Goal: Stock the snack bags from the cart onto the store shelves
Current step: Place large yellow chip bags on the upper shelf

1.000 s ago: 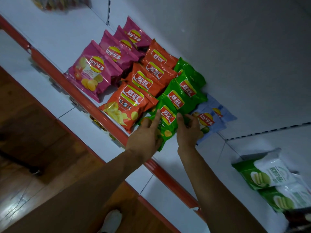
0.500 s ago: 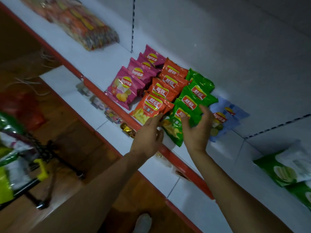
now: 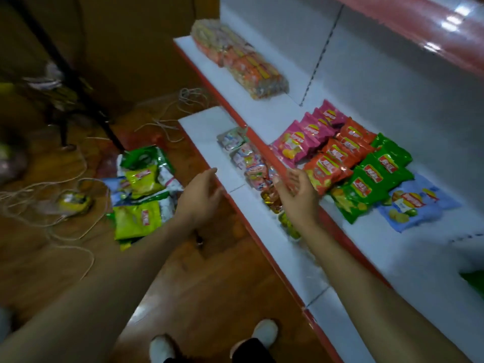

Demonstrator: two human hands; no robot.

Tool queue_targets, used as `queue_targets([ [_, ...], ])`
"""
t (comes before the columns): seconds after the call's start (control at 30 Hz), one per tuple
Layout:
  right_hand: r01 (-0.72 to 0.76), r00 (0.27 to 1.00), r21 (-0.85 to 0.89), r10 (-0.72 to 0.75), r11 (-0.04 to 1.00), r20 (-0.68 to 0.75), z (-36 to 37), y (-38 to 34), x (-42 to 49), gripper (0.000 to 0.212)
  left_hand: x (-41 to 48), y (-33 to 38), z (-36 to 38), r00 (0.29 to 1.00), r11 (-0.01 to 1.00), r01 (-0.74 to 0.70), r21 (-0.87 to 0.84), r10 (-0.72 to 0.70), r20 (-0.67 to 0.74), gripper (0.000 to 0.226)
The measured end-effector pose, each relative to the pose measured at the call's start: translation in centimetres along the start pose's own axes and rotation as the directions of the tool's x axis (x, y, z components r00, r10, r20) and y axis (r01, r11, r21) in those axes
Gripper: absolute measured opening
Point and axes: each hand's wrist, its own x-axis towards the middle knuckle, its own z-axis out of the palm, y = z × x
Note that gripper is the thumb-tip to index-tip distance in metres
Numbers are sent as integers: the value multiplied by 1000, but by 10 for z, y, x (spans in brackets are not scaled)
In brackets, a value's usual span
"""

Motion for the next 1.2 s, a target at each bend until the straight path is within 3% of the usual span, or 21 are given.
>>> queue_targets([
  [0.23,-43,954,-22,47,999,296,124,-70,-79,27,-76,-118,-150,971,976,218,-6,-217,-104,43],
  [0.43,1,897,-59,25,998,441,197,-110,-131,30,-119,-181,-213,936,950,310,-42,-313,-159,44],
  [0.83,-67,894,-102,105,992,435,253,-120,-110,36,-84,-219,-231,941,944,328,-47,-331,-72,47],
  [0.97,-187,889,-63,196,980,413,272,-114,-74,37,-44,-218,-231,944,943,331,-20,-331,-11,51],
  [1.2,-368,852,-3,338,930,400,296,-107,-15,61,36,-221,-248,942,947,309,86,-318,111,58],
])
